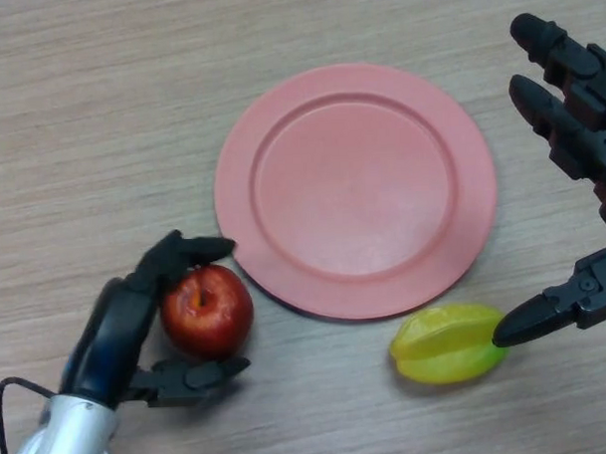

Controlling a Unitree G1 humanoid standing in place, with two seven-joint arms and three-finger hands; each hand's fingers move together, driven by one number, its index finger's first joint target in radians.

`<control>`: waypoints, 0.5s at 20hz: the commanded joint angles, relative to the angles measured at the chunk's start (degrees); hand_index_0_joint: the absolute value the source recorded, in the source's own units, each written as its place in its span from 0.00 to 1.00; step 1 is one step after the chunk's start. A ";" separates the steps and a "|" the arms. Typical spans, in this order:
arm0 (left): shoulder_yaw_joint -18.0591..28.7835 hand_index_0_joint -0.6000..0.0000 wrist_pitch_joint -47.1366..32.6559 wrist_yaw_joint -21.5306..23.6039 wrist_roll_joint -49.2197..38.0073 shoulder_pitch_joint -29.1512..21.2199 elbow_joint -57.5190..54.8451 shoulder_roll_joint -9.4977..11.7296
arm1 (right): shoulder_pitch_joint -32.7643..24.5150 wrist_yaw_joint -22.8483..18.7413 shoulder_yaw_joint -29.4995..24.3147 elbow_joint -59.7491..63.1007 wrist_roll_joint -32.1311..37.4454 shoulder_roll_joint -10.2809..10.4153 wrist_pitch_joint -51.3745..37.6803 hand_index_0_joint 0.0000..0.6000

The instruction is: Pick up the red apple and place it on the plate

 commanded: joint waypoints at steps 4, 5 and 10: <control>-1.09 0.00 5.38 -1.17 0.75 -3.28 -14.47 0.24 | -0.46 -0.91 -6.67 -3.83 1.99 -2.37 -8.61 0.00; -1.64 0.00 6.44 -1.50 0.47 -5.44 -15.07 -0.10 | -0.35 -0.92 -7.08 -3.89 2.03 -2.50 -8.83 0.00; -8.69 0.00 3.79 0.93 -0.89 -19.70 -3.70 -1.12 | -0.19 -0.56 -8.06 -4.44 1.66 -3.08 -9.01 0.00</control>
